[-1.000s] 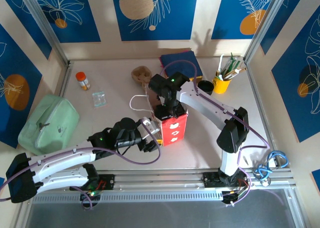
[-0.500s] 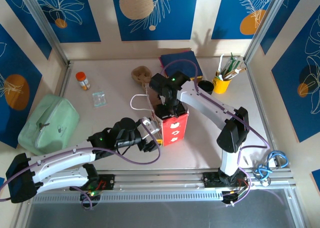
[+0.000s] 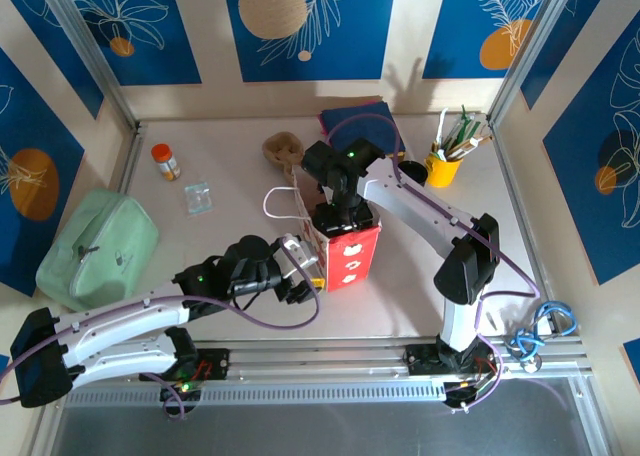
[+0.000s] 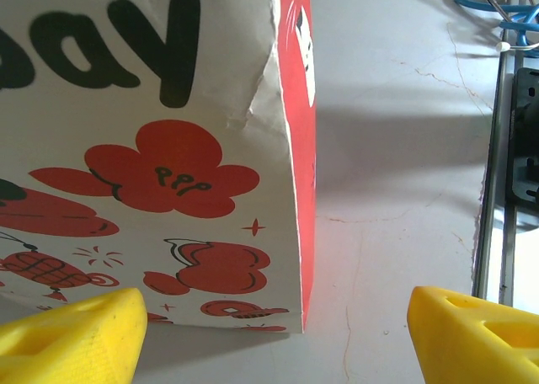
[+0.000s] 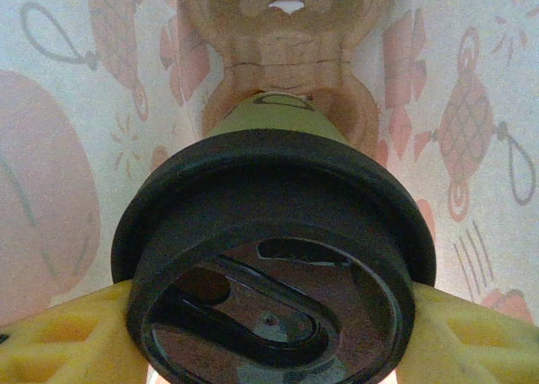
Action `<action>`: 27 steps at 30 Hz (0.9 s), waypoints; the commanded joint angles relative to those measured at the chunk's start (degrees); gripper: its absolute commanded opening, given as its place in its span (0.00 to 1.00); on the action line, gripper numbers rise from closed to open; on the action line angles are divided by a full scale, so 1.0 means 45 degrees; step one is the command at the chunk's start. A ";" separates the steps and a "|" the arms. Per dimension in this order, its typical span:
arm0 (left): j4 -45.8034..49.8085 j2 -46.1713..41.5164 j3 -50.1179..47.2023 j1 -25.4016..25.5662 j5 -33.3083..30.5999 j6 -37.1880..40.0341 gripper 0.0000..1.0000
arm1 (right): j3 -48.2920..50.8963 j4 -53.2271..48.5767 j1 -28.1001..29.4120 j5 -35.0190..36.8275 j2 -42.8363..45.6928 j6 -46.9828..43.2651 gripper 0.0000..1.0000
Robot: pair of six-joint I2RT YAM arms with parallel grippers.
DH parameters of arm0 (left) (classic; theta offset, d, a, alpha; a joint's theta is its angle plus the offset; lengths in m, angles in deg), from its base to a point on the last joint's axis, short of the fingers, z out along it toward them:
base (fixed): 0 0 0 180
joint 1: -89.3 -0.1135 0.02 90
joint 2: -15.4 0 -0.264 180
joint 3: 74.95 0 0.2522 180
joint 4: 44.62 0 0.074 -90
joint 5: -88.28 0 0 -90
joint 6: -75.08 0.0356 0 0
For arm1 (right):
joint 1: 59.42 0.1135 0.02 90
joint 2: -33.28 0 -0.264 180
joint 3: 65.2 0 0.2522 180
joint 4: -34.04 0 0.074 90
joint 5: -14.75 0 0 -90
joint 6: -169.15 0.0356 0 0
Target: Pack the takeout coffee
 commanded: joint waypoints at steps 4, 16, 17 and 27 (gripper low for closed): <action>0.0016 -0.0190 -0.0022 0.0091 -0.0112 -0.0061 0.81 | -0.0066 0.0059 -0.0072 0.0094 -0.0019 -0.0310 0.61; -0.0019 -0.0227 -0.0048 0.0091 -0.0112 -0.0100 0.81 | 0.0155 0.0035 -0.0038 0.0288 -0.0116 -0.0359 0.61; -0.0039 -0.0234 -0.0062 0.0091 -0.0112 -0.0114 0.81 | 0.0169 0.0028 -0.0024 0.0327 -0.0111 -0.0359 0.61; -0.0059 -0.0221 -0.0094 0.0091 -0.0112 -0.0146 0.81 | 0.0282 -0.0019 0.0080 0.0299 -0.0258 -0.0379 0.61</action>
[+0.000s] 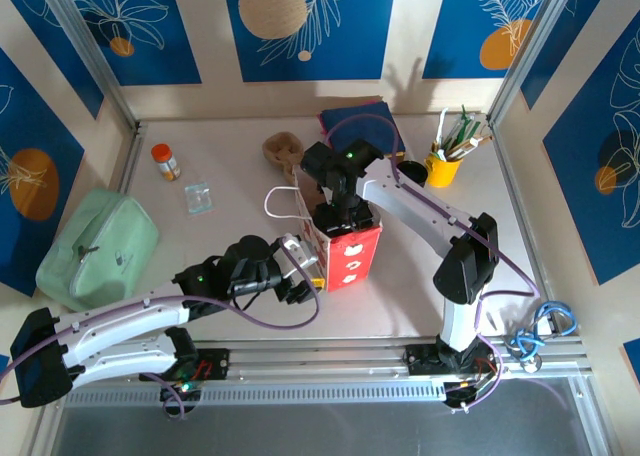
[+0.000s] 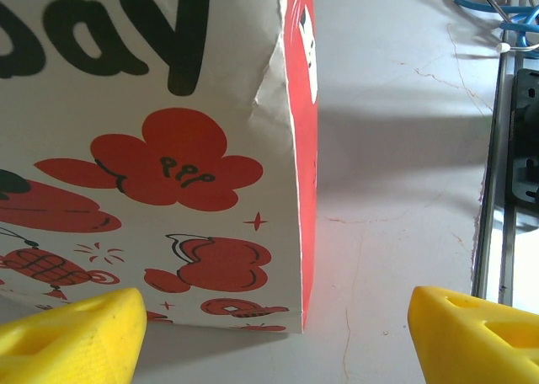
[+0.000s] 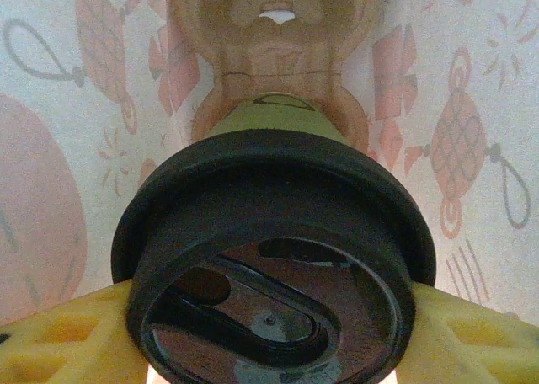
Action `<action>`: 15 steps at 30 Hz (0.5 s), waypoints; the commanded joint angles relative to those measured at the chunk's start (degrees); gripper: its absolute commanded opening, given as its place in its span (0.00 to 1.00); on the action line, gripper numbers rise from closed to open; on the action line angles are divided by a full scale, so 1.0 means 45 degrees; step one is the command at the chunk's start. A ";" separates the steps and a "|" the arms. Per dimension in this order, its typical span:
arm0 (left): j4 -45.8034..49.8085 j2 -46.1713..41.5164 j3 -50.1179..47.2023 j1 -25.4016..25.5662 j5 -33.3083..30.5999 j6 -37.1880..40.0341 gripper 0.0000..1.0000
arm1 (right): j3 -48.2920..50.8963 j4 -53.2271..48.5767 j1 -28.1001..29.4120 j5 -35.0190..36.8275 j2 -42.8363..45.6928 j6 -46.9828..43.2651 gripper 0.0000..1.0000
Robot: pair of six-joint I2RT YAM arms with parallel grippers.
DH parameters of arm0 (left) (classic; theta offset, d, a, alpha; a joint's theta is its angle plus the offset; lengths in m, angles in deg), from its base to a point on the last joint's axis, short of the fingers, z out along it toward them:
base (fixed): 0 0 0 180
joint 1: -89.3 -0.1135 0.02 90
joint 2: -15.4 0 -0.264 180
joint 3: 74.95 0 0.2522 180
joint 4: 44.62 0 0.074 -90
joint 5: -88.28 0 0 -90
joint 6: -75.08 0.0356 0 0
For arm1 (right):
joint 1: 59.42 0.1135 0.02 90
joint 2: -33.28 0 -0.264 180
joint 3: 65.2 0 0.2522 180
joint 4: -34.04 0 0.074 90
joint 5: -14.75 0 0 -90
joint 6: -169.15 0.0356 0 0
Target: Pack the takeout coffee
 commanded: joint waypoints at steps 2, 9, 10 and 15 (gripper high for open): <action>-0.0056 -0.0233 -0.0088 0.0096 -0.0112 -0.0120 0.81 | 0.0213 -0.0143 0.0090 -0.0145 -0.0175 -0.0141 0.61; -0.0061 -0.0219 -0.0103 0.0096 -0.0132 -0.0100 0.81 | 0.0311 -0.0004 0.0129 -0.0314 -0.0175 -0.0102 0.61; -0.0056 -0.0232 -0.0087 0.0096 -0.0132 -0.0100 0.81 | 0.0331 -0.0020 0.0128 -0.0315 -0.0185 -0.0101 0.61; -0.0049 -0.0233 -0.0074 0.0096 -0.0144 -0.0080 0.81 | 0.0347 -0.0014 0.0110 -0.0334 -0.0214 -0.0102 0.61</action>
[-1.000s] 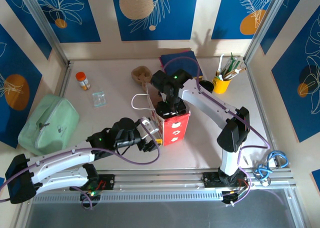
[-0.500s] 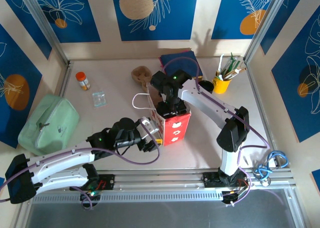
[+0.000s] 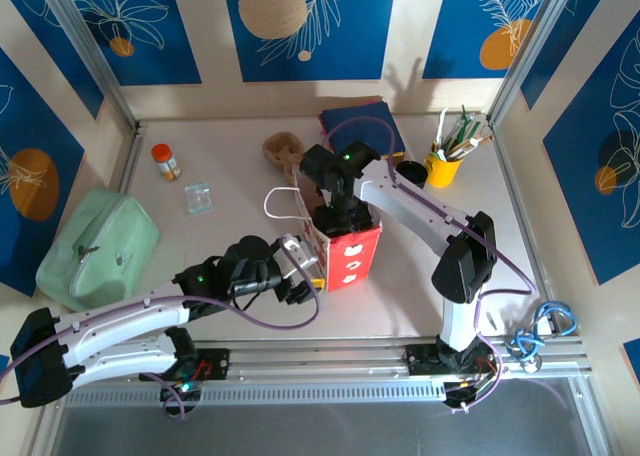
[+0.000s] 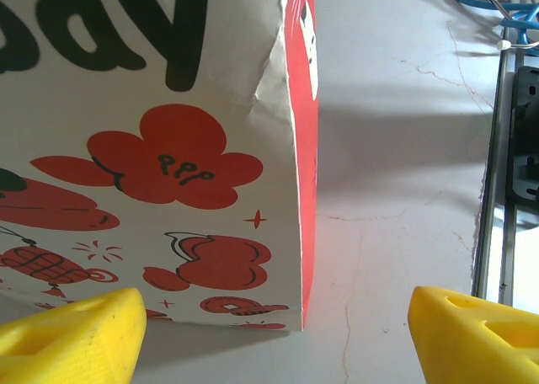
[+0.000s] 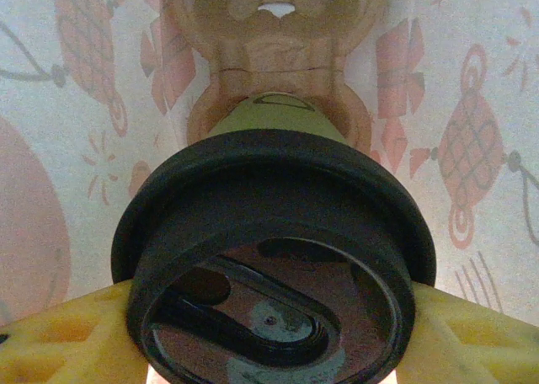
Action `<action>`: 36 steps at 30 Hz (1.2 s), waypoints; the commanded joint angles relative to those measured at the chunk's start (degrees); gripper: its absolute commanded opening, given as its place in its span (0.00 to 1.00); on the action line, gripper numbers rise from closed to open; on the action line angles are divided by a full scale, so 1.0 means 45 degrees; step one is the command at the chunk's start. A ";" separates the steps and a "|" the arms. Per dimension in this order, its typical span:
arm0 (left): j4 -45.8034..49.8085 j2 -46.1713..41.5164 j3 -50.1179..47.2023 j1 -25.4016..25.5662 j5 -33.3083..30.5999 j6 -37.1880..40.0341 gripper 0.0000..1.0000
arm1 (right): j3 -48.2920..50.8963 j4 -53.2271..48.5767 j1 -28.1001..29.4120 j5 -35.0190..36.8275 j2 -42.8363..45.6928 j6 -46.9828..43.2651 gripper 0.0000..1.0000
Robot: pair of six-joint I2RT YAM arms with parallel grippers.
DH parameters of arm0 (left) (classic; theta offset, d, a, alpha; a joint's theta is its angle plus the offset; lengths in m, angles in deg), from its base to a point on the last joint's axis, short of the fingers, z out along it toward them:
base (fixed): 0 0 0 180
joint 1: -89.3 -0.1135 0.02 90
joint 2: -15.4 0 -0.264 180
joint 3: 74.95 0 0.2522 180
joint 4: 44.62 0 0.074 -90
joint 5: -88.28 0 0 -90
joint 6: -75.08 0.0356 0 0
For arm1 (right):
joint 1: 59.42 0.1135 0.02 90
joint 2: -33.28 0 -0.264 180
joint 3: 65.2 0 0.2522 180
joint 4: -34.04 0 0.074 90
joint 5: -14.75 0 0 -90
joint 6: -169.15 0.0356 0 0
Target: Pack the takeout coffee
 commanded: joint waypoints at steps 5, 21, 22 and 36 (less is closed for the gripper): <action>-0.0053 -0.0211 0.0001 0.0091 -0.0152 -0.0041 0.81 | 0.0103 -0.0117 0.0080 -0.0334 -0.0142 -0.0092 0.61; -0.0064 -0.0059 0.0202 0.0091 -0.0092 0.0096 0.82 | 0.0024 -0.0114 0.0051 -0.0566 -0.0161 -0.0131 0.61; -0.0059 -0.0073 0.0180 0.0091 -0.0092 0.0086 0.82 | 0.0006 -0.0100 0.0041 -0.0626 -0.0161 -0.0131 0.61; -0.0037 -0.0167 0.0070 0.0091 -0.0122 -0.0003 0.82 | 0.0083 -0.0399 0.0136 -0.1039 0.0113 0.0020 0.61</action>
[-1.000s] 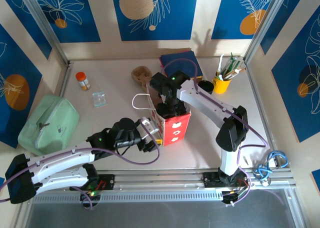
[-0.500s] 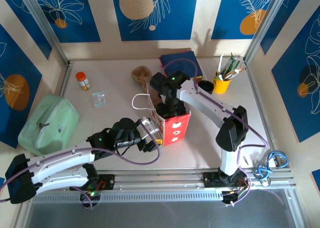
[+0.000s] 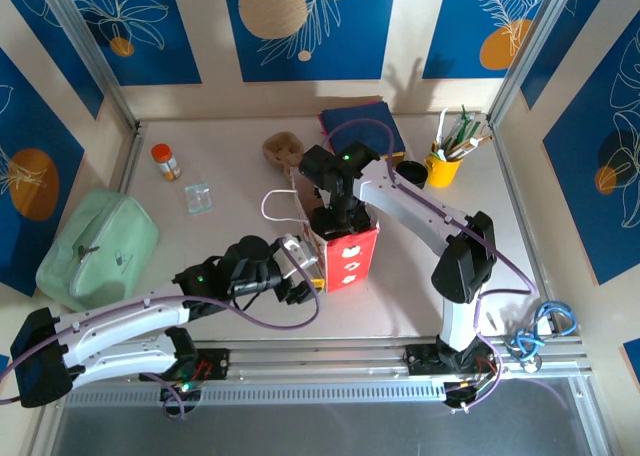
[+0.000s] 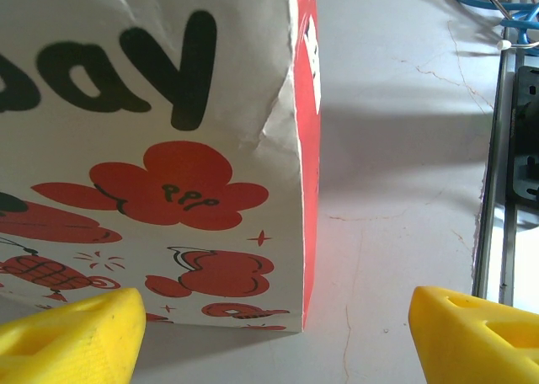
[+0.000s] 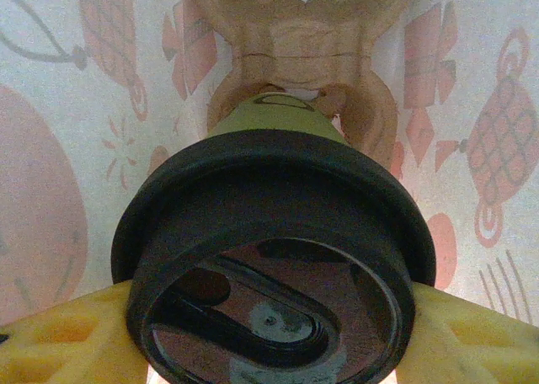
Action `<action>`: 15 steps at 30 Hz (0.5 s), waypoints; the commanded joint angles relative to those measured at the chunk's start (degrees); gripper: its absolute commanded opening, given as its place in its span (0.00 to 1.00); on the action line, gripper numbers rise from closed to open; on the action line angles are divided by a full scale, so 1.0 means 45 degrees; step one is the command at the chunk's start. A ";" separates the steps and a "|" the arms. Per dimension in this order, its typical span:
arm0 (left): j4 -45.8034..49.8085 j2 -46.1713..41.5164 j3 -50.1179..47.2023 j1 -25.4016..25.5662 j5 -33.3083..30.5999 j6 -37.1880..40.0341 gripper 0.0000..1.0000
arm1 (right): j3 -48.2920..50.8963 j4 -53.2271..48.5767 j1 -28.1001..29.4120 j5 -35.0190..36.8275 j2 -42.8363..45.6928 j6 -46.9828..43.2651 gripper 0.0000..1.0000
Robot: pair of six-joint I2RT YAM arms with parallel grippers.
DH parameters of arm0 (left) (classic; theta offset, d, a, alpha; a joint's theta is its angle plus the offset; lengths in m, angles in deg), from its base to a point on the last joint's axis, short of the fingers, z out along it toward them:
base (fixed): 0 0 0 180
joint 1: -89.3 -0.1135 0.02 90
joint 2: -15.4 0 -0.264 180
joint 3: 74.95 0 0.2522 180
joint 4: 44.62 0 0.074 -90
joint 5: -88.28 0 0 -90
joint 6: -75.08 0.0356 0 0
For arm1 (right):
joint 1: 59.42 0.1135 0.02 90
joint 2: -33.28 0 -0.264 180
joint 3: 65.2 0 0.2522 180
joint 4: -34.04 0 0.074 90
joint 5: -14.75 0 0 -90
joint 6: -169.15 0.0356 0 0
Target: Pack the takeout coffee
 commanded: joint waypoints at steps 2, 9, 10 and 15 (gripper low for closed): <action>-0.0052 -0.0229 0.0026 0.0091 -0.0128 -0.0046 0.82 | 0.0054 -0.0468 0.0090 -0.0452 0.0102 0.0129 0.61; -0.0057 -0.0305 -0.0053 0.0091 -0.0166 -0.0085 0.82 | 0.0023 -0.0603 0.0144 -0.0389 0.0078 0.0281 0.61; -0.0067 -0.0312 -0.0054 0.0091 -0.0166 -0.0085 0.82 | 0.0015 -0.0619 0.0161 -0.0330 0.0054 0.0296 0.61; -0.0113 -0.0327 -0.0097 0.0091 -0.0147 -0.0137 0.82 | 0.0000 -0.0672 0.0188 -0.0221 -0.0039 0.0303 0.61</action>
